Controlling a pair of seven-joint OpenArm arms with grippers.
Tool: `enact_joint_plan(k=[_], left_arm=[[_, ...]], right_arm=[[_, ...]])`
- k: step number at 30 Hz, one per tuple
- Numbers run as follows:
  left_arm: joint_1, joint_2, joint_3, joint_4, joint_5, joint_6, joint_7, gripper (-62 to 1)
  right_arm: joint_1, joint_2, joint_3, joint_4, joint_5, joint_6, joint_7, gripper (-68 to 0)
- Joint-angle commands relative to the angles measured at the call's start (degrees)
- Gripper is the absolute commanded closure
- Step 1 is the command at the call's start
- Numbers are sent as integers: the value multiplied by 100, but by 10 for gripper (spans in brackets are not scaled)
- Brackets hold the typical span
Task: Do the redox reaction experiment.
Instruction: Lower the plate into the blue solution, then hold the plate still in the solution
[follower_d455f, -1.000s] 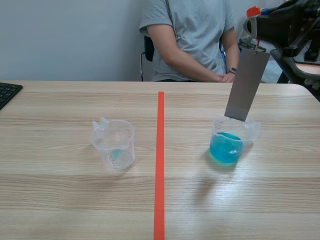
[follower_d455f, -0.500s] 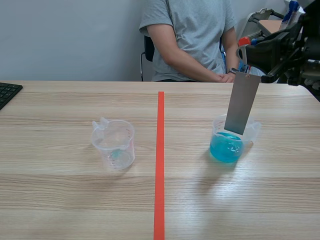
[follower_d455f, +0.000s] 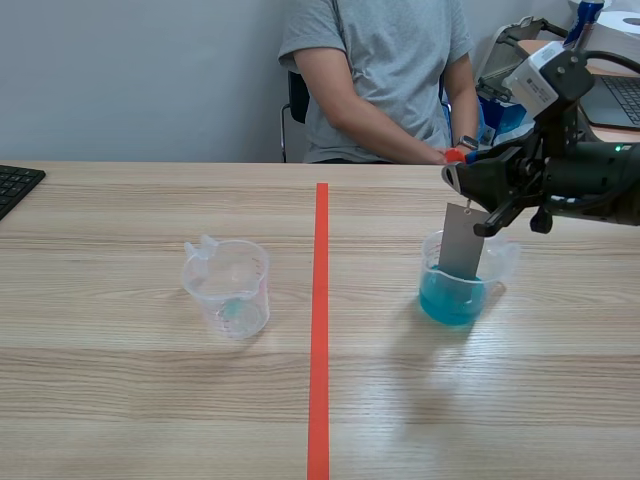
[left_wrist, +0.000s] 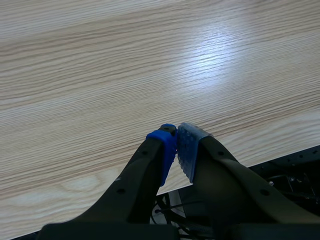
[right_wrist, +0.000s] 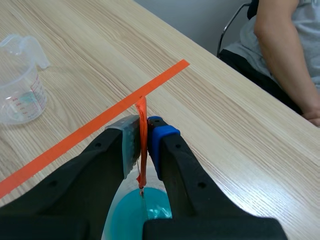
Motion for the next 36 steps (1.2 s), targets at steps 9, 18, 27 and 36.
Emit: enact_joint_plan(k=[9, 18, 27, 36], left_arm=[[-33, -15, -9, 57, -13, -15, -81, -49], [-33, -15, -9, 57, -13, -15, -81, -49], [-33, -15, -9, 57, -13, -15, -81, -49], [-33, -17, -9, 57, -13, -15, -81, -49]], right_arm=[[131, 81, -20, 7, -39, 44, 35, -15], [131, 81, -20, 7, -39, 44, 33, -15], [131, 83, -20, 7, -39, 44, 33, -15], [129, 229, -11, 173, -35, 44, 31, -15]])
